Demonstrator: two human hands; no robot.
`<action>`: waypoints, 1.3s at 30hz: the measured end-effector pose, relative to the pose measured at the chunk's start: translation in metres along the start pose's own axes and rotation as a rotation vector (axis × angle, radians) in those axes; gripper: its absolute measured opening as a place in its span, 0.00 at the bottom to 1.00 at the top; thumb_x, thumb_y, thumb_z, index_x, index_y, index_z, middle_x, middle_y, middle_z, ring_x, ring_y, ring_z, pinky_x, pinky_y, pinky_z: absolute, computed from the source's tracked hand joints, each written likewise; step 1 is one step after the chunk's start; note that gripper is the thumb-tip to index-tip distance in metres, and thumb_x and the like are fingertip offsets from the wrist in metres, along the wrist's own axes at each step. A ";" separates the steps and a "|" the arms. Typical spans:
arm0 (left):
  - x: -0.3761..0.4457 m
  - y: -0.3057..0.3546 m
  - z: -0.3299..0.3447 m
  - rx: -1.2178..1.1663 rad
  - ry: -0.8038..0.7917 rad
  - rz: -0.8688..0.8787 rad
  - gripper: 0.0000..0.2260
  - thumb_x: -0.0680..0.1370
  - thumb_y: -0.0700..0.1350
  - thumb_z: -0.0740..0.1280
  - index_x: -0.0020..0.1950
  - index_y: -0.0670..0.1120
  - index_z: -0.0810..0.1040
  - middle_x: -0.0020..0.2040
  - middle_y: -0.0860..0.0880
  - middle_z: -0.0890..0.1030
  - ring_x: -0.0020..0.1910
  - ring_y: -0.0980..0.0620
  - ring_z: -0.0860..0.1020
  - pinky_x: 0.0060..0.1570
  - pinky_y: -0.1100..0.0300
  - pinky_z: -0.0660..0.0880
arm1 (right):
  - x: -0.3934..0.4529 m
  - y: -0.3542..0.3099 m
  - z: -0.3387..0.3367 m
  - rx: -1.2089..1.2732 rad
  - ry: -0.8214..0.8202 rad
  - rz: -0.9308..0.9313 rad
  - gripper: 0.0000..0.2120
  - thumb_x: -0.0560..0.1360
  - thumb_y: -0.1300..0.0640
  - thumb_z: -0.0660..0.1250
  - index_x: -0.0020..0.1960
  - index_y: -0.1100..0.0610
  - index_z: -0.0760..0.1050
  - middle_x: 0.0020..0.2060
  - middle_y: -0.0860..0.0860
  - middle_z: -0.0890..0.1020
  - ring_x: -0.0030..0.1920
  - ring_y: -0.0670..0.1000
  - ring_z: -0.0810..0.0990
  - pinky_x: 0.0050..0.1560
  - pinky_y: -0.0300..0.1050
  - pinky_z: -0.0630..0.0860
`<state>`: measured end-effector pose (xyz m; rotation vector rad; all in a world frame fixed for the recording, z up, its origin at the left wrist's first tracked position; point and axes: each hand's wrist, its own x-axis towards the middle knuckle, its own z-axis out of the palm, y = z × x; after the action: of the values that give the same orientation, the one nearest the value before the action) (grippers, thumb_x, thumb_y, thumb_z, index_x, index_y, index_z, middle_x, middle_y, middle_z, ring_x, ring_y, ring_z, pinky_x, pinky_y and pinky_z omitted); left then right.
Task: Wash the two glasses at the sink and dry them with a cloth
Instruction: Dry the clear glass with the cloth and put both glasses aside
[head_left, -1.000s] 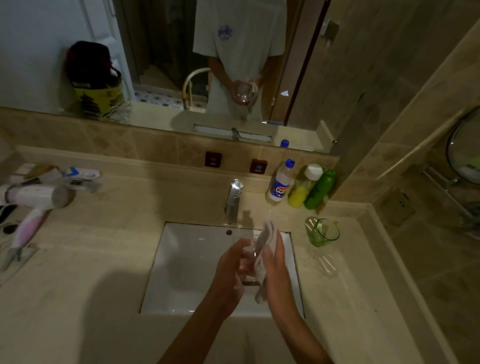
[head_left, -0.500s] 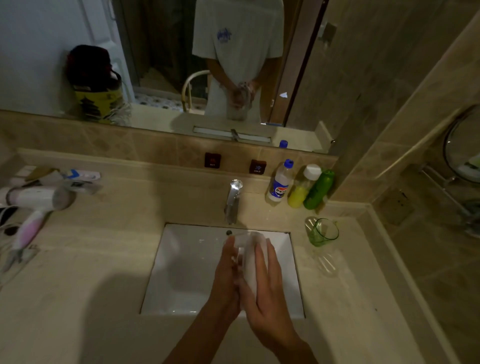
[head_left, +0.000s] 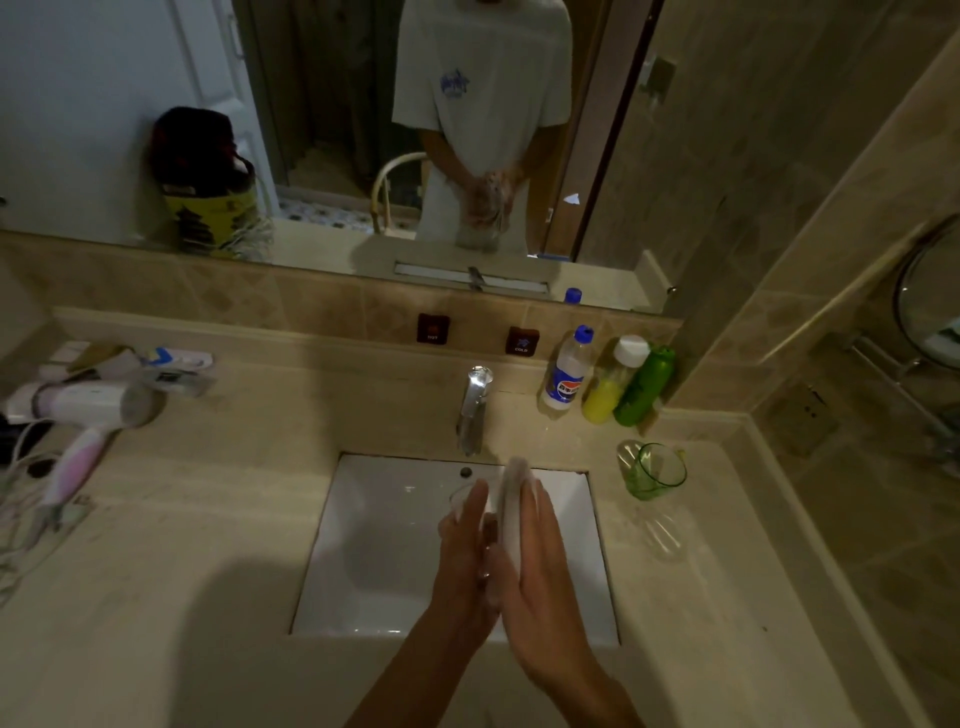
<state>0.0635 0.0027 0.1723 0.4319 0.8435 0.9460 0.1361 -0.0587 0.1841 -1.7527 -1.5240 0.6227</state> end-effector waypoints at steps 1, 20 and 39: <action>0.001 -0.001 -0.003 0.027 0.013 -0.008 0.35 0.72 0.60 0.72 0.64 0.31 0.75 0.55 0.32 0.77 0.53 0.34 0.77 0.55 0.42 0.75 | -0.008 0.001 0.003 -0.001 0.009 -0.020 0.31 0.80 0.35 0.44 0.79 0.42 0.38 0.79 0.38 0.41 0.78 0.39 0.39 0.77 0.36 0.44; 0.006 0.002 -0.011 0.092 0.130 -0.139 0.34 0.70 0.60 0.74 0.63 0.34 0.76 0.38 0.41 0.76 0.31 0.48 0.76 0.27 0.60 0.74 | -0.010 0.023 0.013 0.114 0.034 -0.012 0.32 0.79 0.39 0.57 0.77 0.34 0.45 0.78 0.34 0.49 0.78 0.37 0.48 0.74 0.42 0.56; 0.007 0.001 -0.003 0.135 -0.017 -0.010 0.27 0.77 0.58 0.68 0.60 0.34 0.78 0.50 0.32 0.78 0.49 0.35 0.77 0.55 0.38 0.74 | -0.007 -0.001 0.014 0.156 0.100 0.111 0.31 0.81 0.42 0.52 0.79 0.42 0.43 0.78 0.33 0.47 0.77 0.36 0.47 0.77 0.35 0.52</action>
<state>0.0630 0.0091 0.1678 0.5506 0.8968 0.8778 0.1242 -0.0623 0.1757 -1.7310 -1.2822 0.6798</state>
